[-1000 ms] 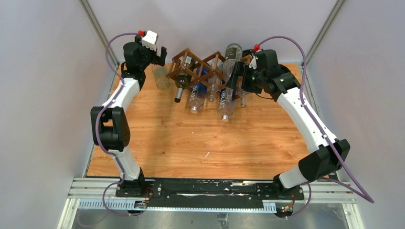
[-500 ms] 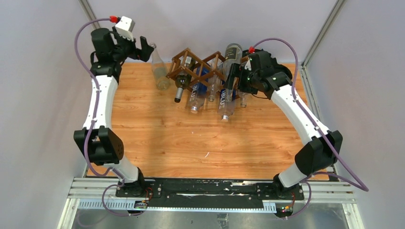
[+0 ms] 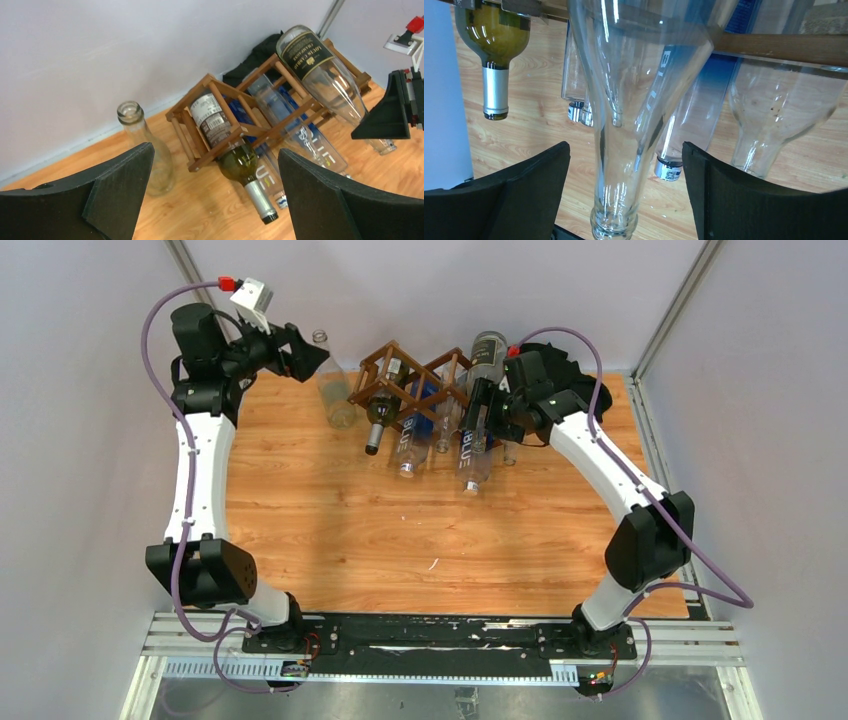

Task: Take the wine bottle off the wine rack

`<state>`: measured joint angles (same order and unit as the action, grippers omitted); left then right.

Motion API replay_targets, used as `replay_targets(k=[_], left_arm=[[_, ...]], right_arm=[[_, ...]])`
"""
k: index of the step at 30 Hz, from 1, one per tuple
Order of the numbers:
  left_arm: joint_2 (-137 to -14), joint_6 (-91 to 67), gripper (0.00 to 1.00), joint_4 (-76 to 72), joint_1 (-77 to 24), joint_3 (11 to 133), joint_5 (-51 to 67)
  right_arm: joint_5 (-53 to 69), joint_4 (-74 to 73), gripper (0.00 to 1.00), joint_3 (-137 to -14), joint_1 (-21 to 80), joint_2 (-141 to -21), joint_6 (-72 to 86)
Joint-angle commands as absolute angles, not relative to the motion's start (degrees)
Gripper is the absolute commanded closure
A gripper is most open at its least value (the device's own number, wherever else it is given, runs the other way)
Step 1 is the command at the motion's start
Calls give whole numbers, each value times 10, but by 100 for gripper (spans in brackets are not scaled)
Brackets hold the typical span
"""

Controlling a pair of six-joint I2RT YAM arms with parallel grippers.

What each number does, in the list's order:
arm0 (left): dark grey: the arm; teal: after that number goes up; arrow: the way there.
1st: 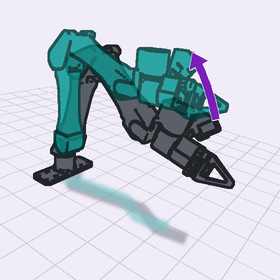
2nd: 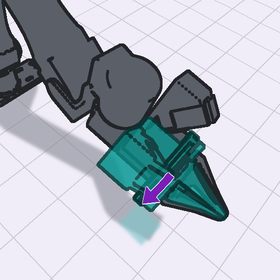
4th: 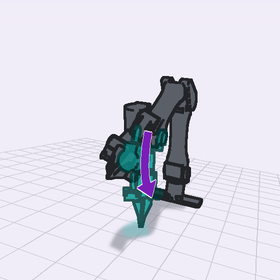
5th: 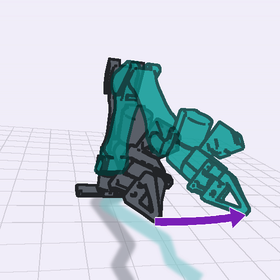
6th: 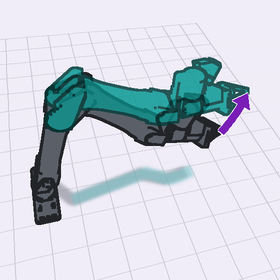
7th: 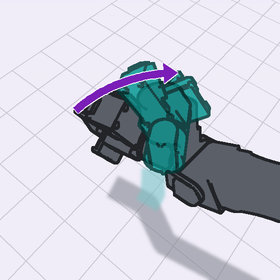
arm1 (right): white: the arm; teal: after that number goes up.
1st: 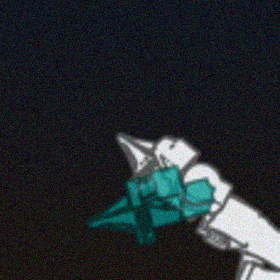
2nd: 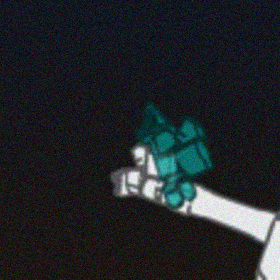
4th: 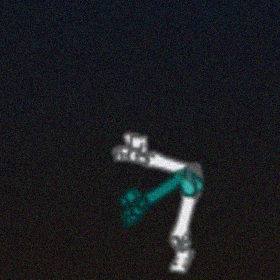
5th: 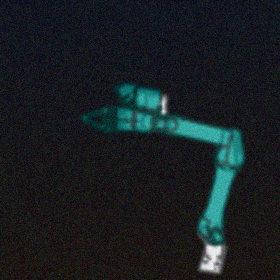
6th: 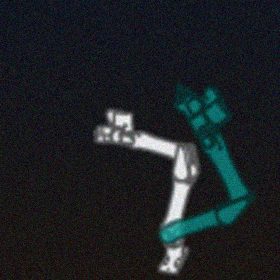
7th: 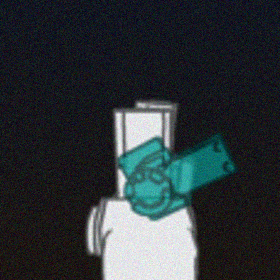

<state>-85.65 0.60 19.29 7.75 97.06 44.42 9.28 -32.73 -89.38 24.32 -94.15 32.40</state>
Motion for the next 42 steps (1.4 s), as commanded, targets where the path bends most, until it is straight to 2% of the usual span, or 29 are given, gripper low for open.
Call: replay_targets(k=[1,7,14,19,23,28,33,42], left_arm=[[-836,9,0,218,79,940,458],[-817,28,0,224,79,908,459],[-788,57,0,218,79,850,479],[-773,111,0,242,72,812,487],[-768,209,0,293,41,799,458],[-741,332,0,325,6,768,425],[-698,484,0,350,-41,735,396],[-660,626,0,350,-81,726,365]], right_arm=[[64,-315,15,-895,256,-957,358],[55,-298,19,-889,260,-974,382],[40,-280,35,-883,264,-983,394],[27,-276,54,-874,265,-976,396],[21,-274,77,-867,267,-957,391],[17,-275,99,-865,272,-910,368],[45,-273,100,-866,272,-864,349],[133,-245,100,-862,272,-804,365]])
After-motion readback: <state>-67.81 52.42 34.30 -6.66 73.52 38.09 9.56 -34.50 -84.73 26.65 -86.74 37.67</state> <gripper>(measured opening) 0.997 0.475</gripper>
